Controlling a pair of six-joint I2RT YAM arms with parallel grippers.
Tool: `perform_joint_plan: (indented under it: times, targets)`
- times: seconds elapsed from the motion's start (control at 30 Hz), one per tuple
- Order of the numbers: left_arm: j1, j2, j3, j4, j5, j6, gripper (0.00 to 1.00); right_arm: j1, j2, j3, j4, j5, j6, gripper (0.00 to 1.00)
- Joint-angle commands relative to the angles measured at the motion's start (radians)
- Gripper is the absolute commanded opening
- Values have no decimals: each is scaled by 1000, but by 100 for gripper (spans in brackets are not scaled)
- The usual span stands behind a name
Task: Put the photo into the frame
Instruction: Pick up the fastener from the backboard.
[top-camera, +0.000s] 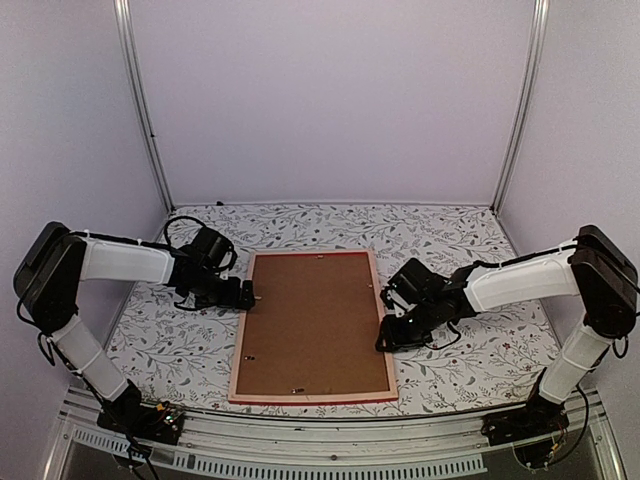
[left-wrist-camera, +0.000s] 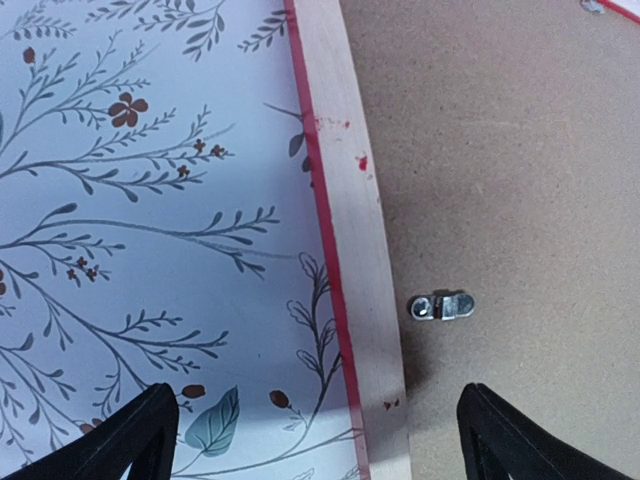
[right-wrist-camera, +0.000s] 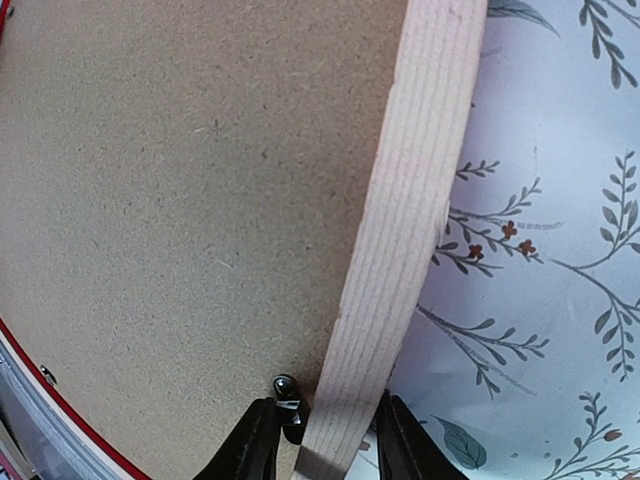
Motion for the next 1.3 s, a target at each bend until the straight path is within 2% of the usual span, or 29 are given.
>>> perform_joint_plan:
  times: [0.0,0.1,0.2,0.3,0.43,0.57,1.0,1.27]
  targets:
    - [0,2,-4,3,2,0,100,-12,31,-28,-11,-8,33,35]
    - [0,-1,-6,1,0,-1,100,-18,52,-39,-4,-16,46,31]
    - [1,-2,-8,3,0,-1,100,-19,59,-43,11,-32,51,31]
    - [1,-1,-9,3,0,-1,100,-24,44,-44,42,-57,48,37]
    - [0,-5,-9,3,0,0,100,-32,32,-38,62,-74,56,48]
    - [1,-4,-9,3,0,-1,100,-41,25,-28,65,-80,59,53]
    - [0,2,-9,6,5,0,100,-58,3,-92,59,-66,18,43]
    - [1,-2,-12,5,3,0,100,-61,4,-123,88,-64,-35,41]
